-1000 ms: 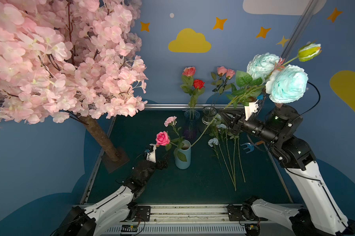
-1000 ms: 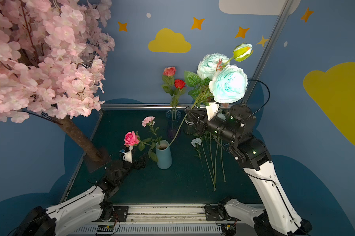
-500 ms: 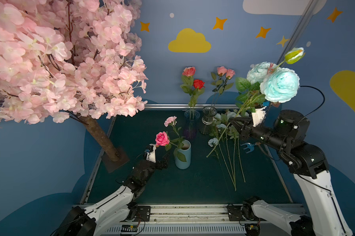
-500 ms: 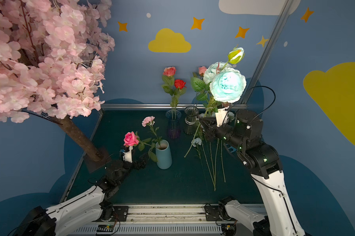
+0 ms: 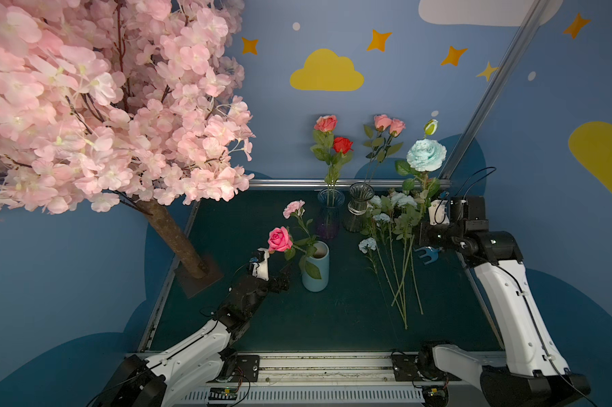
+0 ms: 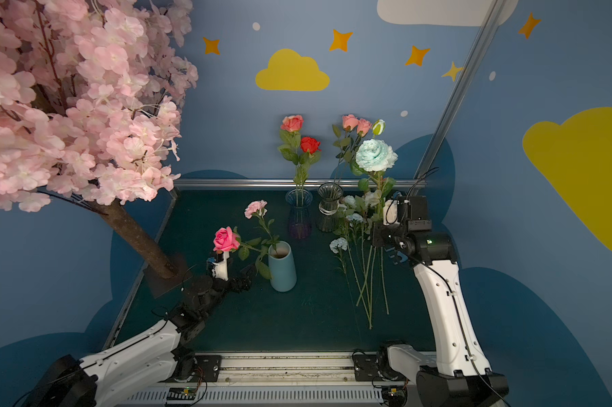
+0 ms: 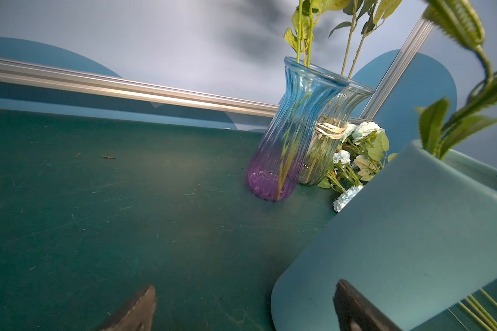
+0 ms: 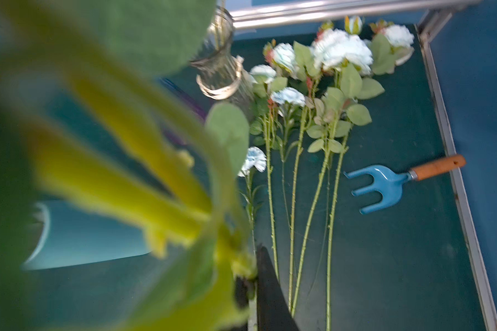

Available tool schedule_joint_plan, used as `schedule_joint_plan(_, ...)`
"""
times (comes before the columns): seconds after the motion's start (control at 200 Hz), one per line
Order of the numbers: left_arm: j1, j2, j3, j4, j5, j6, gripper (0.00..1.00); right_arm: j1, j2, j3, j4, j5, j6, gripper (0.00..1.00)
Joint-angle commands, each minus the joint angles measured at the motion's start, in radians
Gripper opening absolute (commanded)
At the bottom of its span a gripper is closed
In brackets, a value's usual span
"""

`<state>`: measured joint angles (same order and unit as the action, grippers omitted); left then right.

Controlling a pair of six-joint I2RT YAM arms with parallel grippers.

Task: Pick out blue flowers from the vase
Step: Place the flower at the center of the board.

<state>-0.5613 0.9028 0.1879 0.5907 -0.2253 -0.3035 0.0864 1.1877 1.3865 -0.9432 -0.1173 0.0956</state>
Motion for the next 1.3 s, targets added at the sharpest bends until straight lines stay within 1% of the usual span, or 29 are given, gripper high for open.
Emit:
schedule_joint_plan(0.0,0.005,0.004,0.031,0.000,-0.002,-0.005,0.96,-0.035,0.062,-0.023,-0.028,0.023,-0.011,0.00)
schedule_joint_plan(0.25,0.006,0.013,0.038,-0.002,0.003,-0.006,0.96,-0.040,0.257,0.001,-0.060,0.051,-0.024,0.00)
schedule_joint_plan(0.395,0.005,0.014,0.038,-0.003,0.004,-0.006,0.96,-0.040,0.384,0.035,-0.080,0.067,0.024,0.00)
schedule_joint_plan(0.506,0.006,0.015,0.039,-0.004,0.003,-0.006,0.96,-0.041,0.508,0.100,-0.133,0.057,-0.026,0.00)
schedule_joint_plan(0.601,0.006,0.015,0.039,-0.005,0.003,-0.006,0.96,-0.045,0.594,0.120,-0.108,0.044,-0.028,0.00)
schedule_joint_plan(0.836,0.006,0.015,0.039,-0.005,0.004,-0.006,0.96,-0.046,0.750,0.194,-0.058,0.027,-0.023,0.00)
schedule_joint_plan(1.006,0.008,0.015,0.039,-0.005,0.007,-0.005,0.96,-0.048,0.814,0.169,-0.001,0.042,-0.019,0.00)
schedule_joint_plan(1.146,0.010,0.016,0.041,-0.005,0.009,-0.006,0.96,-0.054,0.846,0.167,0.011,0.055,-0.018,0.00)
schedule_joint_plan(1.296,0.013,0.017,0.041,-0.006,0.011,-0.008,0.96,-0.056,0.860,0.179,-0.004,0.123,-0.030,0.00)
